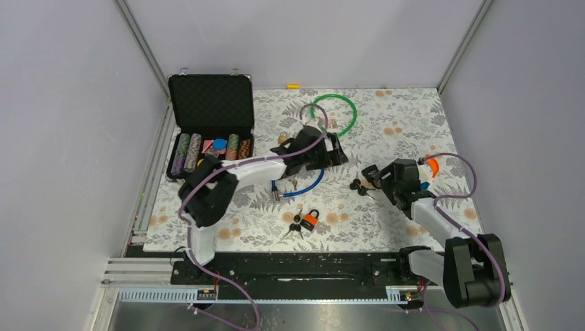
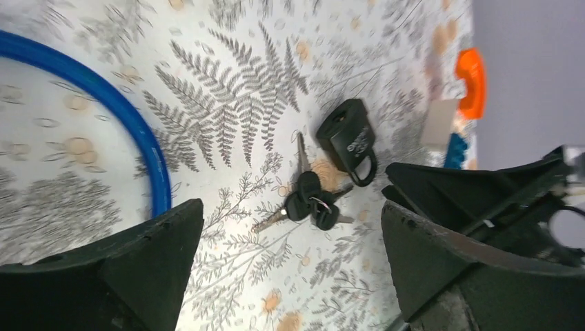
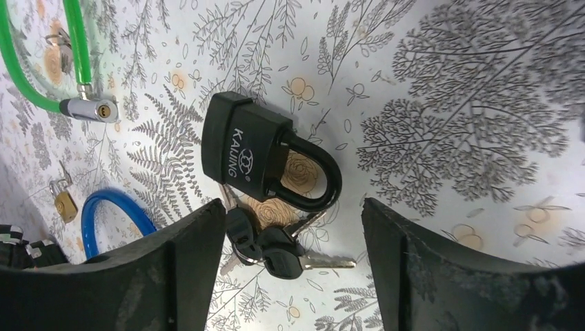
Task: Lock with the key
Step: Place the lock at the center of the board, then reset both arms
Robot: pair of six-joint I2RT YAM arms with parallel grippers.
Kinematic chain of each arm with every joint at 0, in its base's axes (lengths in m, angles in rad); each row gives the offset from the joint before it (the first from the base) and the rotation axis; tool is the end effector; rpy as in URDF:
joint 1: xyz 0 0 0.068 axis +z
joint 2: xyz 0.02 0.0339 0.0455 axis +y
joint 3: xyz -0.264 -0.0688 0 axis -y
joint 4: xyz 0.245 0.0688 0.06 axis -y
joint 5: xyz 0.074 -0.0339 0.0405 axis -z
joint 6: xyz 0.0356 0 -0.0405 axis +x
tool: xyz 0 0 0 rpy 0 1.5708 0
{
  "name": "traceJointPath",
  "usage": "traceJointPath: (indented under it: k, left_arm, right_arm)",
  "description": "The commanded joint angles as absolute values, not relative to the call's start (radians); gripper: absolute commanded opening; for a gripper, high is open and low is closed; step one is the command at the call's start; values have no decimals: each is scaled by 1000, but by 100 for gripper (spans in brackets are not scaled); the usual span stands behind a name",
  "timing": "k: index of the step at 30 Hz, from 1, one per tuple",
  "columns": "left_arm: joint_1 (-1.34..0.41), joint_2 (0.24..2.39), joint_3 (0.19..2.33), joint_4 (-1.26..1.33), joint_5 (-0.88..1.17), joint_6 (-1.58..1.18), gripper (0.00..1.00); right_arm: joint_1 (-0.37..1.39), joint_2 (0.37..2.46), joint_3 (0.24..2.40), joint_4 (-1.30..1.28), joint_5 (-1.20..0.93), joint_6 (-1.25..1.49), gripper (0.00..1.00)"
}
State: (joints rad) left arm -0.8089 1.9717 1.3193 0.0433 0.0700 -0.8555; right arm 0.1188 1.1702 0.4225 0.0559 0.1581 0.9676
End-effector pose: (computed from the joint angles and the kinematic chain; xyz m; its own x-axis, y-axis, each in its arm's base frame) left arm 0.3047 -0.3229 0.1929 -0.8338 -0.2170 -0.5077 0.2012 0.7369 -0.6454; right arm 0.2207 0.0207 0.1644 -0.3566 0.7765 -0.5196 0.5235 0.6267 0.5772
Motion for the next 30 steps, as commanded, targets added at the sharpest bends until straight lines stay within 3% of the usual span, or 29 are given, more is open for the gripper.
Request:
traceJointPath:
  k: [1,8,12,19,30]
  left_arm:
    - [-741,1751,1243,2,5,-828,99]
    - [-697,1432,1144,-259,-245,-742,99]
    - [-693,1186,1070,-367,-372,-690,99]
    - [-693,781,948,-463,-456,-583,99]
    - [-693,524,993,-686,-519,-538,99]
  right_arm:
    - [115,1056,477,-81,283,936,80]
    - [115,811,588,-275,406,854,87]
    - [115,638,684,-398,512,768,99]
    - [115,424,913,-568,710,639,100]
    - [115,286,1081,-587,871,499,99]
